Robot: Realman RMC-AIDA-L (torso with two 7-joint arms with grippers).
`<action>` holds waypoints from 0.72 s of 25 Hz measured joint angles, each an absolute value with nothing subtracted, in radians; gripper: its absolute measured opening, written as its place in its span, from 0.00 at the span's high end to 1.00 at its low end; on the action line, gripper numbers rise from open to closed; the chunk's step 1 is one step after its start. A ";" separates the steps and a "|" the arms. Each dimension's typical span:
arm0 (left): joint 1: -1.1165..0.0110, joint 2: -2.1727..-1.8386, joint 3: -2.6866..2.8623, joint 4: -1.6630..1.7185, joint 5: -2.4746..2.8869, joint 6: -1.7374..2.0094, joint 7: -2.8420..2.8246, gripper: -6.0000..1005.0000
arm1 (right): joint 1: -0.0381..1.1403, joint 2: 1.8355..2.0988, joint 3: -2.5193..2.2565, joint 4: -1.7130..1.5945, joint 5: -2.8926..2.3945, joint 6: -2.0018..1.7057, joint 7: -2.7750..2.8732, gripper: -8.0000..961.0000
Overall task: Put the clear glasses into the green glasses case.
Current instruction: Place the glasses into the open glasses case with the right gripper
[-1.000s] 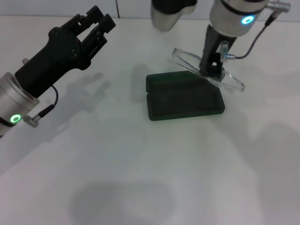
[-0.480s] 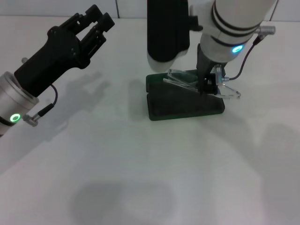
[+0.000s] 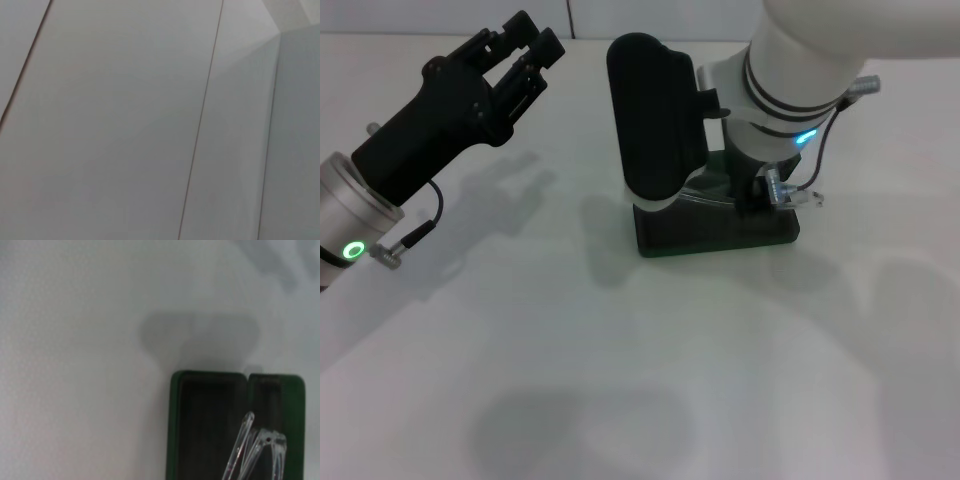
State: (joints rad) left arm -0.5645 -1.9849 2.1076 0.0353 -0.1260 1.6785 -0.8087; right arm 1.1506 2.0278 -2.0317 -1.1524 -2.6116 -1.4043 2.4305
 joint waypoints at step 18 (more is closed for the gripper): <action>-0.564 -1.985 2.108 0.035 -0.126 1.666 -0.807 0.57 | 1.100 2.028 -2.097 -1.153 -2.627 -1.312 2.437 0.88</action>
